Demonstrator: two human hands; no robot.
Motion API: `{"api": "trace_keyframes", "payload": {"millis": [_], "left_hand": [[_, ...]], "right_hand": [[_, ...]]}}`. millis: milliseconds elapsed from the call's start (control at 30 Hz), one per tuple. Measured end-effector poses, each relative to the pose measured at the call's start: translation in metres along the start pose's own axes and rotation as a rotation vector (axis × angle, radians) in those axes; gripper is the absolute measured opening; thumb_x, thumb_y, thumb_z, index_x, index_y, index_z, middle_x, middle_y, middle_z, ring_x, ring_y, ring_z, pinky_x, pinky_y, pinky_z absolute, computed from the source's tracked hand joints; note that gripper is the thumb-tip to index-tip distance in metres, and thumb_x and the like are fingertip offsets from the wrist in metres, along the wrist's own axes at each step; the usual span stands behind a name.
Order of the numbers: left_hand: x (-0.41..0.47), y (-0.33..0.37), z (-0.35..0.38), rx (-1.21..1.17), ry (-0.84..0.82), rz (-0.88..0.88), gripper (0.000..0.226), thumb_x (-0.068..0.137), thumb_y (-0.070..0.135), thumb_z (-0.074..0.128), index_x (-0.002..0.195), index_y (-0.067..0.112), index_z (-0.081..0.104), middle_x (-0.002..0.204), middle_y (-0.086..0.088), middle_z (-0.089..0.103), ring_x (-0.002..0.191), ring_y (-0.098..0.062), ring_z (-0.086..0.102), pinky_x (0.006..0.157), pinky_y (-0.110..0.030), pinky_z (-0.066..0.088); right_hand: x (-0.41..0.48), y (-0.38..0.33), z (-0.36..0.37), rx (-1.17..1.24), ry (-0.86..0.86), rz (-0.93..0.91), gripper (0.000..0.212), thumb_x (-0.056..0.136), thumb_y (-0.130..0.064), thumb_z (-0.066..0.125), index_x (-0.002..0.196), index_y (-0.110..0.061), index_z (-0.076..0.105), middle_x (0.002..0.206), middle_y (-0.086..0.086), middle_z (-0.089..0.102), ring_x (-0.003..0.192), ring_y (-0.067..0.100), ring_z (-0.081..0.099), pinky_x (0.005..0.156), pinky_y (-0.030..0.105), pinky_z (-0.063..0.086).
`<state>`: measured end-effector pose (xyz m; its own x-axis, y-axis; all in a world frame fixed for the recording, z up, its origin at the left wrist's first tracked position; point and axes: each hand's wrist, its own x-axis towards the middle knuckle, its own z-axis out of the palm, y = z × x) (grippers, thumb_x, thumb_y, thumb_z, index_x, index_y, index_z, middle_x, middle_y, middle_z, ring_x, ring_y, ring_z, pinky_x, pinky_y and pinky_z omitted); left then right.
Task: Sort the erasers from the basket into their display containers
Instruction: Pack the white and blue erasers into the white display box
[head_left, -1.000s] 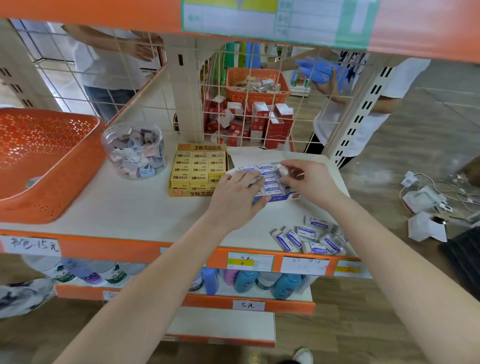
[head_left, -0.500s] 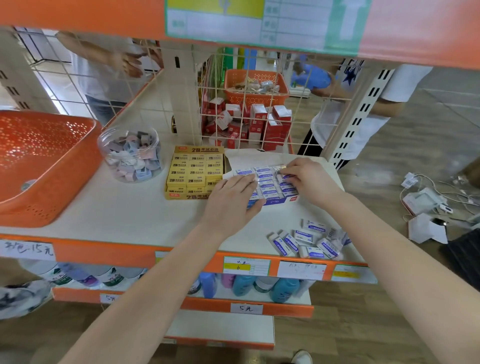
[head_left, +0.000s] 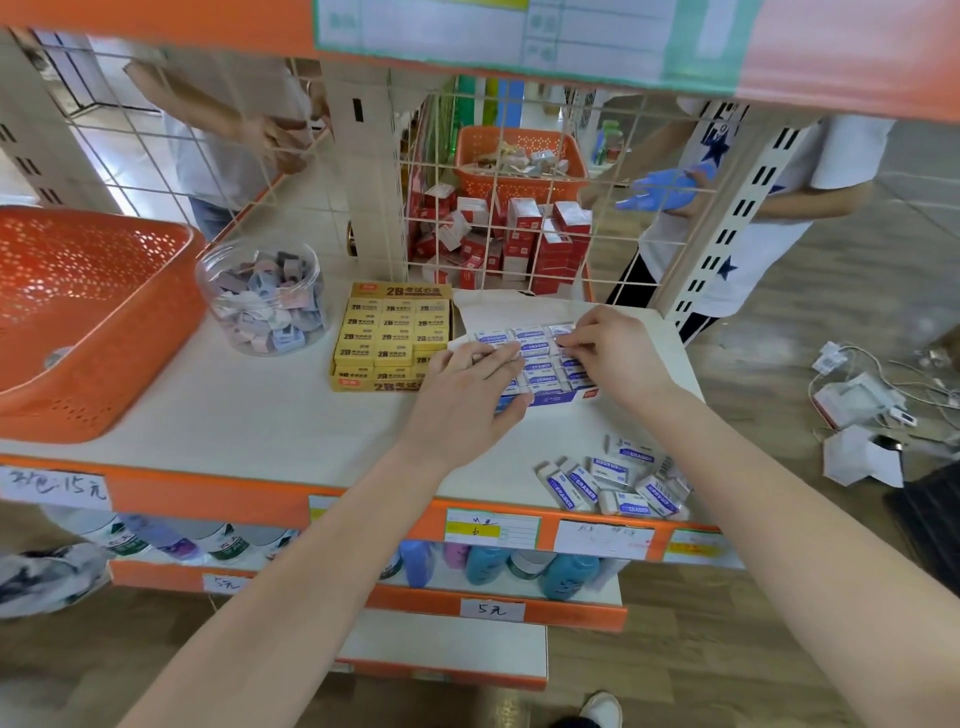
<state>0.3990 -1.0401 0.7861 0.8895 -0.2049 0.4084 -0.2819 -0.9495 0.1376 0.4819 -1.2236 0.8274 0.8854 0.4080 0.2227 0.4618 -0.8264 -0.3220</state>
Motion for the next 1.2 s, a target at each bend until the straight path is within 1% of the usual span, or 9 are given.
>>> {"api": "trace_keyframes", "payload": {"millis": [133, 233, 400, 567, 733, 900, 1033, 1133, 1200], "left_hand": [[0.001, 0.002, -0.004, -0.032, -0.038, -0.019, 0.052, 0.088, 0.051, 0.034, 0.116, 0.021, 0.067, 0.131, 0.009, 0.059, 0.114, -0.018, 0.051, 0.092, -0.039, 0.039], [0.003, 0.004, -0.010, -0.071, -0.088, -0.017, 0.055, 0.088, 0.052, 0.030, 0.118, 0.023, 0.065, 0.134, 0.007, 0.056, 0.119, -0.019, 0.048, 0.099, -0.039, 0.033], [0.004, 0.017, -0.021, -0.277, -0.055, 0.030, 0.029, 0.090, 0.028, 0.057, 0.115, 0.018, 0.066, 0.125, 0.001, 0.059, 0.116, -0.019, 0.052, 0.102, -0.032, 0.034], [0.015, 0.059, -0.030, -0.510, -0.322, 0.108, 0.026, 0.093, 0.026, 0.057, 0.118, 0.023, 0.062, 0.114, 0.007, 0.059, 0.095, -0.004, 0.053, 0.089, -0.027, 0.044], [0.028, 0.089, -0.018, -0.465, -0.537, 0.142, 0.039, 0.092, 0.025, 0.060, 0.130, 0.017, 0.057, 0.127, -0.003, 0.058, 0.114, -0.015, 0.054, 0.097, -0.028, 0.042], [0.035, 0.096, -0.010, -0.461, -0.548, 0.098, 0.037, 0.091, 0.021, 0.061, 0.128, 0.017, 0.060, 0.125, -0.003, 0.061, 0.111, -0.015, 0.058, 0.093, -0.023, 0.042], [0.037, 0.094, -0.009, -0.461, -0.548, 0.098, 0.037, 0.091, 0.019, 0.062, 0.127, 0.017, 0.060, 0.124, -0.003, 0.063, 0.110, -0.013, 0.059, 0.094, -0.022, 0.045], [0.036, 0.091, -0.014, -0.449, -0.513, 0.111, 0.038, 0.090, 0.020, 0.061, 0.128, 0.017, 0.059, 0.125, -0.004, 0.062, 0.111, -0.016, 0.058, 0.096, -0.030, 0.046], [0.035, 0.084, -0.019, -0.455, -0.446, 0.108, 0.040, 0.090, 0.020, 0.061, 0.129, 0.016, 0.058, 0.123, -0.004, 0.062, 0.110, -0.017, 0.057, 0.093, -0.025, 0.043]], "right_hand": [[-0.012, 0.002, -0.003, -0.180, -0.077, -0.045, 0.035, 0.096, -0.011, 0.046, 0.126, -0.020, 0.060, 0.128, 0.005, 0.053, 0.112, 0.031, 0.041, 0.092, 0.039, 0.039], [-0.023, 0.004, -0.009, -0.143, -0.141, 0.019, 0.041, 0.098, -0.019, 0.040, 0.137, -0.027, 0.047, 0.139, -0.004, 0.046, 0.122, 0.029, 0.034, 0.100, 0.043, 0.035], [-0.052, 0.005, -0.029, 0.069, 0.019, -0.004, 0.032, 0.095, -0.007, 0.047, 0.119, -0.017, 0.065, 0.121, 0.005, 0.062, 0.114, 0.027, 0.051, 0.096, 0.029, 0.029], [-0.090, 0.020, -0.050, 0.126, 0.061, 0.084, 0.030, 0.088, 0.003, 0.052, 0.106, -0.012, 0.071, 0.112, 0.007, 0.067, 0.108, 0.022, 0.058, 0.090, 0.016, 0.030], [-0.124, 0.031, -0.070, 0.184, -0.089, 0.126, 0.043, 0.082, 0.010, 0.051, 0.107, -0.019, 0.071, 0.114, -0.005, 0.063, 0.102, 0.002, 0.051, 0.081, -0.006, 0.025], [-0.145, 0.033, -0.074, 0.103, -0.315, 0.055, 0.047, 0.080, 0.004, 0.058, 0.118, -0.023, 0.065, 0.124, -0.013, 0.051, 0.111, -0.004, 0.040, 0.092, 0.000, 0.020], [-0.148, 0.037, -0.062, 0.121, -0.211, 0.076, 0.032, 0.081, -0.005, 0.066, 0.109, -0.019, 0.070, 0.118, -0.003, 0.062, 0.106, 0.009, 0.055, 0.089, 0.006, 0.033], [-0.144, 0.042, -0.062, 0.155, -0.123, 0.089, 0.028, 0.082, -0.008, 0.069, 0.109, -0.017, 0.071, 0.110, -0.003, 0.065, 0.094, 0.003, 0.056, 0.083, 0.011, 0.044], [-0.138, 0.041, -0.065, 0.160, -0.091, 0.090, 0.029, 0.083, -0.007, 0.069, 0.110, -0.017, 0.070, 0.106, -0.006, 0.064, 0.091, 0.000, 0.054, 0.080, 0.004, 0.041]]}}
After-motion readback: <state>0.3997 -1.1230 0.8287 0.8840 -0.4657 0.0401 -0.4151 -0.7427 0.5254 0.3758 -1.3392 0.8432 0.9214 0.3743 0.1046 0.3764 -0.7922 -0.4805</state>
